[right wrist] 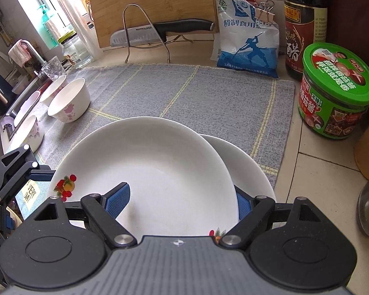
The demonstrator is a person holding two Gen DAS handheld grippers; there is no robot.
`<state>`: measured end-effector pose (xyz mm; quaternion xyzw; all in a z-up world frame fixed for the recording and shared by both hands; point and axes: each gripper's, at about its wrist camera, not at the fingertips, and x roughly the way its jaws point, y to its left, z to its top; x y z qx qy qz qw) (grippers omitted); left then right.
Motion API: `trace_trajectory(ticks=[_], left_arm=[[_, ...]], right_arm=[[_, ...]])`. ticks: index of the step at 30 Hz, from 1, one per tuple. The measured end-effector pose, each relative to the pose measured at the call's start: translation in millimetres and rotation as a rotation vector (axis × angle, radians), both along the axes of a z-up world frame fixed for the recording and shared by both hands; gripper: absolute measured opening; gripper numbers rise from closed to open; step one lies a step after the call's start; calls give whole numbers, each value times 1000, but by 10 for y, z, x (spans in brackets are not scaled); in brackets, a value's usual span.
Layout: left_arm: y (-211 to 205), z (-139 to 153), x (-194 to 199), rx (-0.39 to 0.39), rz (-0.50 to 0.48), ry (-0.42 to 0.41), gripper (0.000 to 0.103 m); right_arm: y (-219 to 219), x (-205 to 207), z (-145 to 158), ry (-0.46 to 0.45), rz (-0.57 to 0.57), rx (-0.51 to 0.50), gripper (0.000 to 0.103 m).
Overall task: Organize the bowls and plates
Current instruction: 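Lower the held flower-print plate onto the plate stack and open the right tool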
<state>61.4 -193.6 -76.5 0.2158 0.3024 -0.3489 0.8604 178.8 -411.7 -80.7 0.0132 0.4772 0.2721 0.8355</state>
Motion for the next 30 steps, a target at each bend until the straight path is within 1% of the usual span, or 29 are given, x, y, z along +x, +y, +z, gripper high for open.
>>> trace_trajectory(ticks=[7,13,15,24,27,30], left_arm=[[-2,2,-4,-1,-21,0,100],[-10,8,-7,-5,-37,2,100],[-9,11,-5,-8,-38,4,100],[14,43,-16,-36,-36,21,100],[-15,44,-22,-35,-57,8,100],[-53,35,28,-41,-66,7,100]], right_arm=[[-14,-51,-6,0,-19,-46,90],[-71,-106,23,-3,-41,-60,92],[-54,-136,48,-14,-42,-81,93],[31,-259,189,-63,-30,-153,103],[76,-300,210,-71,-24,-149,103],[175,-351,220,-85,-20,-178,103]])
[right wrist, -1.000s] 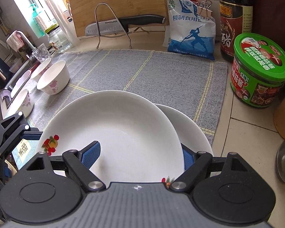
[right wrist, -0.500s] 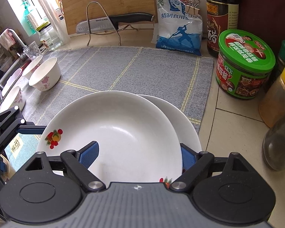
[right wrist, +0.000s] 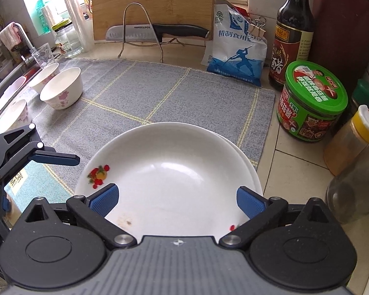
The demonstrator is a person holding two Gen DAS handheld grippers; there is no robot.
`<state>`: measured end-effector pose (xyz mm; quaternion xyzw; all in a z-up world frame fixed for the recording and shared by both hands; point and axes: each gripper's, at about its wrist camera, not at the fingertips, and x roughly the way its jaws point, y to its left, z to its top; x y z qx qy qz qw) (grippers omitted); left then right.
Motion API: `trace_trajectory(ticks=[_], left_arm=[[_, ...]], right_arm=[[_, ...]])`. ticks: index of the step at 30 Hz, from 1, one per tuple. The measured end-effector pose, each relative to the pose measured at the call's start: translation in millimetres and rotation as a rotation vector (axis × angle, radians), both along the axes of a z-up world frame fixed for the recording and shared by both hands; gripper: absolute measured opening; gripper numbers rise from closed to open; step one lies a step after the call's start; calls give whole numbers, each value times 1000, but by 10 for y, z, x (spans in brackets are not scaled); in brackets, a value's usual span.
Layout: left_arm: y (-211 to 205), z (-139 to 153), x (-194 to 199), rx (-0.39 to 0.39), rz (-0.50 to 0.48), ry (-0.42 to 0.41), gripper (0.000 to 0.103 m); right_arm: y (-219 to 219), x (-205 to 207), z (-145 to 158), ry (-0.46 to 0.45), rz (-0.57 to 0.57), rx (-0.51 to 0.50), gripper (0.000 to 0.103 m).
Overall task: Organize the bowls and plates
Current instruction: 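Lower the held flower-print plate onto the plate stack and open the right tool, then move the left tool toward a white pink-flower bowl on the towel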
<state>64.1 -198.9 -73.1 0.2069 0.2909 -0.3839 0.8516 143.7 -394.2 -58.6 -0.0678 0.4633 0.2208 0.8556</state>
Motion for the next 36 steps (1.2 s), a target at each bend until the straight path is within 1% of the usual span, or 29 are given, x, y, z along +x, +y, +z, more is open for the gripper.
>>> trace_trajectory(ticks=[4,7,12,15,19,22,25,29,31,36], left_arm=[[37,28,35,-18,21,-6,100],[106,62,21,-31,32,-10,101],[228,155,-40,-38,49,-56,101],[349,241,-80,-57,69,-78,102],[552,330,-106,-73,107,-85,102],[770,395,-109,-80,147,-76,102],[1014,447,-114,-88,198,-63,102],[1379,477,-145,-93,287,-38,102],[1545,485,-166,-96,315,-26,102],[2000,495,-237,-77,409,-45,102]], right_arm=[[113,-91,49,-37,-2,-27,103],[184,-147,110,-86,-24,-62,103],[275,-195,209,-138,-60,-74,103],[360,-249,287,-183,-86,-92,103],[532,-372,380,-248,-85,-112,103],[699,-479,411,-291,-80,-120,103],[875,-588,386,-310,-72,-75,103],[1170,-751,331,-358,-33,-35,103],[1320,-811,319,-377,-13,-2,103],[1806,-821,232,-321,55,-42,103]])
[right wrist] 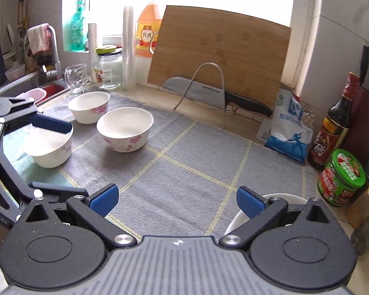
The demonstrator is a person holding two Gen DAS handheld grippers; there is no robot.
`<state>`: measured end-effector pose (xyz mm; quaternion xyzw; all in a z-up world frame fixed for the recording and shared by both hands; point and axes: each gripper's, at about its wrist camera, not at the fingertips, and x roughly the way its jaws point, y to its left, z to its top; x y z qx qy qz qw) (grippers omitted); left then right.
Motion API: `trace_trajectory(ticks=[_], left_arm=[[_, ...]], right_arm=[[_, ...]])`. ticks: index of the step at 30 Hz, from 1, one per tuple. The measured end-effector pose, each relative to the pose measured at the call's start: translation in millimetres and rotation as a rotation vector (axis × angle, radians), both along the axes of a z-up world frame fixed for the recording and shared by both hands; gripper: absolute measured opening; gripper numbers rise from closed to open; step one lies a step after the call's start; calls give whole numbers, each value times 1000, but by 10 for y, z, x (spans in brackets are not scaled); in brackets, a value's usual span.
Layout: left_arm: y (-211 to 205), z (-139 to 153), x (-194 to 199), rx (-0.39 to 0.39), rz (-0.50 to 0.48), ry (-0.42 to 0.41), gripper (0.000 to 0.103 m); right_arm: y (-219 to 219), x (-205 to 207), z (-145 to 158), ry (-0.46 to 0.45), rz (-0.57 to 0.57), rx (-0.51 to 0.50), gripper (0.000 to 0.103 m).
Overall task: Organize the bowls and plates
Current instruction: 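Move the left tool toward a white pink-flower bowl on the towel, then close the left tool on the rim of the white bowl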
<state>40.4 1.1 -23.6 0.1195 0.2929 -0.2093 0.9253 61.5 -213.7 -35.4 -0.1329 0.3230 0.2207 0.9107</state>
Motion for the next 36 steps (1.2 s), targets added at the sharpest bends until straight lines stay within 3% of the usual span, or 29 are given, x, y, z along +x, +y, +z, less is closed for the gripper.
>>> trace_trajectory(ticks=[5,14,29,36], left_arm=[[416,-18,22,23,71,-1,102],[1138,-106,175,43,165,25,102],[1681,-367,643,70,108,166,98],[1703,-416,755,80,48,205,85]], right_arm=[[526,-56,-136,40,75,-60,103],[1230,-129,-312,65,157,-62,103],[2103,-135,-701,35,240,-65,103],[2226,-52,-784,42,220,-31,103]])
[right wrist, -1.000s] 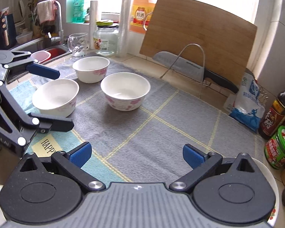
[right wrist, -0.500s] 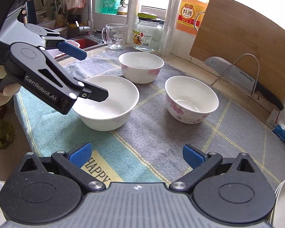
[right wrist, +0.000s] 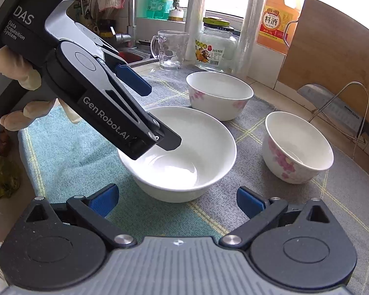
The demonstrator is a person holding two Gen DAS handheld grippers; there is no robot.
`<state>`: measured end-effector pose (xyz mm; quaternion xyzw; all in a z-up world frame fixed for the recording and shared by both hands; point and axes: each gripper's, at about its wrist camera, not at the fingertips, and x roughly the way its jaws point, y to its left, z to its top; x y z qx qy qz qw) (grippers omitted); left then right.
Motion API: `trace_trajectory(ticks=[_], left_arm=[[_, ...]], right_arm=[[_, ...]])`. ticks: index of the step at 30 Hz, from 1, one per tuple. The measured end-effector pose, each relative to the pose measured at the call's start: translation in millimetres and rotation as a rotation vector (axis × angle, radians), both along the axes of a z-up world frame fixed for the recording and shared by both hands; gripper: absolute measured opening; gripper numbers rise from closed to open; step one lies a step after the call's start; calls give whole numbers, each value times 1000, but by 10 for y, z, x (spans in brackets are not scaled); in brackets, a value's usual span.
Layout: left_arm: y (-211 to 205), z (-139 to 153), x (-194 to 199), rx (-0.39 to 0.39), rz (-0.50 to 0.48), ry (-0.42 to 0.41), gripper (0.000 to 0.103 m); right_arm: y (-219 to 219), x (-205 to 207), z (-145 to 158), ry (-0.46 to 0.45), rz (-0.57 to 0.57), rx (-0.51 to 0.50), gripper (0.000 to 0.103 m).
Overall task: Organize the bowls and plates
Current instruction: 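Close the left tool on the rim of the white bowl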
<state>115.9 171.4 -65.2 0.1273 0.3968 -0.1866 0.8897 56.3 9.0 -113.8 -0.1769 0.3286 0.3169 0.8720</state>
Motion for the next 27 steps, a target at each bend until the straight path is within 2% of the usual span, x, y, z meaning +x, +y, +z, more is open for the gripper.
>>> trace_trajectory(ticks=[4,10,13,17,20,27], left_arm=[[-8,-15,56,-13,-29,24,79],[-55,-35,104,-22,-63,51,69],[-70,-37,114,-25,-70,57,66],[-82,-30,127,-35,-79,62,64],[-97,-40,145,-40,-91,77,51],[-102,-50,156,-40,-92,84,49]], right_arm=[[21,12,-2,-12,-9,3,102],[44,22,-8,-9,-3,-2,90],[38,30,-4,-4,2,1,86],[35,44,1,-1,7,5,85],[27,41,15,1,16,7,84],[24,50,25,4,23,11,84]])
